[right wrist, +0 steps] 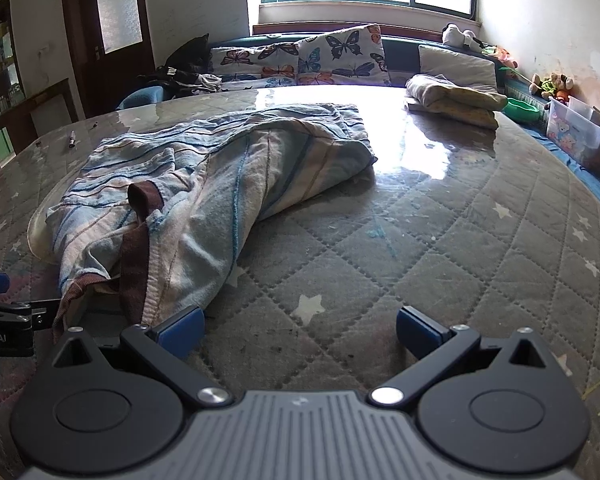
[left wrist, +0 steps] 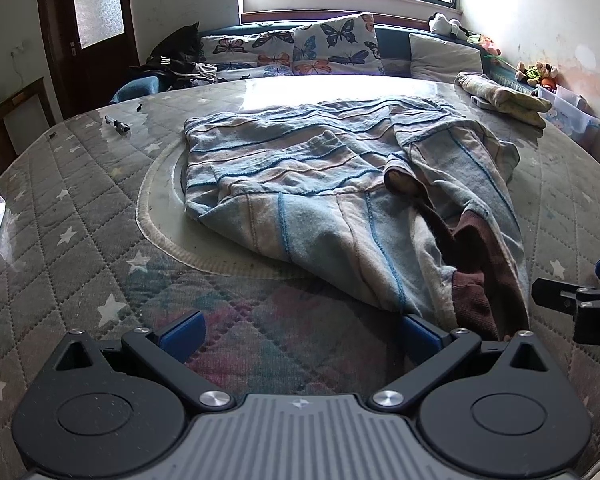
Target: Fold clothes
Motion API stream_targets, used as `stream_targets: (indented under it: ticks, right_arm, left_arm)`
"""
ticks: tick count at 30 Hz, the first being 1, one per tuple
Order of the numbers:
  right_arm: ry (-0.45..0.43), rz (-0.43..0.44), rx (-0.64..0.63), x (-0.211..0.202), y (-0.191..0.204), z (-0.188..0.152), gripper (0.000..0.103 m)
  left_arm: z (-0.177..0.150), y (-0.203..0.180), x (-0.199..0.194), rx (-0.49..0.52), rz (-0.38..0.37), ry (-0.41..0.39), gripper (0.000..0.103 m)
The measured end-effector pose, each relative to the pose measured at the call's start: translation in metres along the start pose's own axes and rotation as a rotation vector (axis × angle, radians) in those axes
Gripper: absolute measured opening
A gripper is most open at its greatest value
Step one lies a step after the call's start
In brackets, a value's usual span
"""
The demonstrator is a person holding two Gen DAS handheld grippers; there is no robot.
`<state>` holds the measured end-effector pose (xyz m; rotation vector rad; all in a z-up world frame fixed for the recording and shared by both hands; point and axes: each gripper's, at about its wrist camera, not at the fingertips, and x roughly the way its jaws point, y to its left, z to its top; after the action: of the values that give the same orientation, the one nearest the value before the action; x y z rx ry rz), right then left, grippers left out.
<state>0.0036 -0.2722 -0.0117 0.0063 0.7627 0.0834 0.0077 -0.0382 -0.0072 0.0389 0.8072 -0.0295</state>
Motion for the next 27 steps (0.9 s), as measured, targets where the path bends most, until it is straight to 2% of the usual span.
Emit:
stream_targets:
  ticks: [14,27]
  right_arm:
    - [0.009,0.026,-0.022,0.008,0.004,0.014,0.103]
    - [-0.015,0.045,-0.059,0.023,0.006,0.061,0.102]
  left_arm:
    - [0.016,0.003,0.005,0.001,0.003,-0.009,0.103]
    - [0.048,0.01,0.013,-0.002,-0.016,-0.036,0.103]
